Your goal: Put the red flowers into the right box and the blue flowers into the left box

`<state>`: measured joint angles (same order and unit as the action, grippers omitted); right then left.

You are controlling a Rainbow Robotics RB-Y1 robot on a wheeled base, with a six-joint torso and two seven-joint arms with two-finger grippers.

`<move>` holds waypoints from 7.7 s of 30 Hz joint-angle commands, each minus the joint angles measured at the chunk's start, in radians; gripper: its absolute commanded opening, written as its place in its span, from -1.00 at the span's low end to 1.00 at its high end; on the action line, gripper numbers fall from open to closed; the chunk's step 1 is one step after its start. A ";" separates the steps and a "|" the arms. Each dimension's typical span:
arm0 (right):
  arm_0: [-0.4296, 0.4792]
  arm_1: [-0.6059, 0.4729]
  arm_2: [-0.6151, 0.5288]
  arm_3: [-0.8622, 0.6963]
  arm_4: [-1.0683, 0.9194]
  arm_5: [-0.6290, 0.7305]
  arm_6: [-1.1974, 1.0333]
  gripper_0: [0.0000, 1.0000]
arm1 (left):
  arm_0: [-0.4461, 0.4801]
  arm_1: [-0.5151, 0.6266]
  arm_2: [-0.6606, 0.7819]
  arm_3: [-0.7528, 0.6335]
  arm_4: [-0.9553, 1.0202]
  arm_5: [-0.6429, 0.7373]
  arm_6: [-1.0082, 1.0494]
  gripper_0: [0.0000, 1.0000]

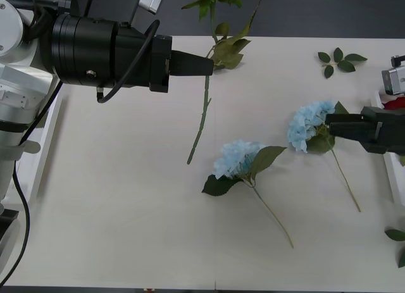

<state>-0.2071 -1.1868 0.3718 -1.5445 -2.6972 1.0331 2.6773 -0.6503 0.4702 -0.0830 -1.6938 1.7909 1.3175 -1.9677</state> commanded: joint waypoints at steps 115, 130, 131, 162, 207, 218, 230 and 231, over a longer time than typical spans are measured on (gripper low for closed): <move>-0.031 -0.277 0.134 0.495 0.358 -0.377 -0.135 -1.00 | 0.132 0.456 0.046 0.163 0.031 0.101 -0.729 1.00; -0.046 -0.154 0.134 0.709 0.540 -0.513 -0.134 -1.00 | 0.110 0.466 0.046 0.206 0.027 0.117 -0.738 1.00; -0.046 -0.148 0.134 0.709 0.545 -0.518 -0.134 -1.00 | 0.110 0.466 0.046 0.206 0.027 0.117 -0.738 1.00; -0.187 -0.212 0.134 0.254 0.873 -0.318 -0.536 1.00 | 0.110 0.466 0.046 0.206 0.027 0.117 -0.738 1.00; -0.305 0.260 0.239 -0.040 2.114 0.062 -1.441 1.00 | 0.110 0.466 0.046 0.206 0.027 0.117 -0.738 1.00; -0.324 0.317 0.240 0.034 2.134 0.048 -1.419 0.75 | 0.110 0.466 0.046 0.206 0.027 0.117 -0.738 1.00; -0.356 0.345 0.263 0.101 2.134 0.030 -1.404 -0.98 | 0.110 0.466 0.046 0.206 0.027 0.117 -0.738 1.00; -0.357 0.348 0.263 0.107 2.134 0.030 -1.401 -1.00 | 0.110 0.466 0.046 0.206 0.027 0.117 -0.738 1.00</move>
<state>-0.5388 -0.8592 0.6565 -1.4407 -0.5671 1.0639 1.2521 -0.4998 0.9276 -0.0469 -1.4768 1.8132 1.4268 -2.6759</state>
